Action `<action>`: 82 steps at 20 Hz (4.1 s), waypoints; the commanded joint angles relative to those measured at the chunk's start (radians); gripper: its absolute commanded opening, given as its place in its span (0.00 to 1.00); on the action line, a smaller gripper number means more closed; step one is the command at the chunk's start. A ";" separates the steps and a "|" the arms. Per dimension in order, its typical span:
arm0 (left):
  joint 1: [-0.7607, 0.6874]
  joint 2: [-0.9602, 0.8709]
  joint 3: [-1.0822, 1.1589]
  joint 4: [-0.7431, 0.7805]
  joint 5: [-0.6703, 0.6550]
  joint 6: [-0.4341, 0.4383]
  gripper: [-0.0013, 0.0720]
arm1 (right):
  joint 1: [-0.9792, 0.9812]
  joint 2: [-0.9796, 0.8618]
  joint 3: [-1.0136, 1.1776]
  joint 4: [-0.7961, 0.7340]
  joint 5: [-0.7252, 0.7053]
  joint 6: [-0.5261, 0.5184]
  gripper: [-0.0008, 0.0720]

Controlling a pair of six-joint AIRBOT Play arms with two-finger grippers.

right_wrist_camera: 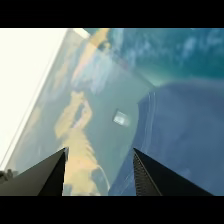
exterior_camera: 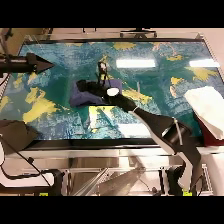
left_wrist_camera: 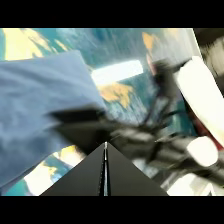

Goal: Fold the shirts.

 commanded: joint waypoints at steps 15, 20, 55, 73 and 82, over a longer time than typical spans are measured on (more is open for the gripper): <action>0.044 0.057 -0.038 -0.001 0.000 0.026 0.02 | -0.558 -0.020 0.000 -0.840 0.828 0.818 0.98; 0.044 0.057 -0.039 0.000 0.001 0.040 0.02 | -0.484 -0.114 0.000 -0.671 0.742 0.761 0.98; 0.043 0.057 -0.039 0.001 -0.026 -0.056 0.02 | -1.259 0.622 0.002 -0.737 0.589 0.688 0.04; -0.063 0.057 -0.039 0.010 -0.096 -0.044 0.02 | -1.668 0.896 -0.771 -1.085 0.640 0.896 0.04; -0.178 0.056 -0.039 0.010 -0.106 -0.043 0.02 | -1.965 1.035 -0.911 -1.096 0.752 0.739 0.20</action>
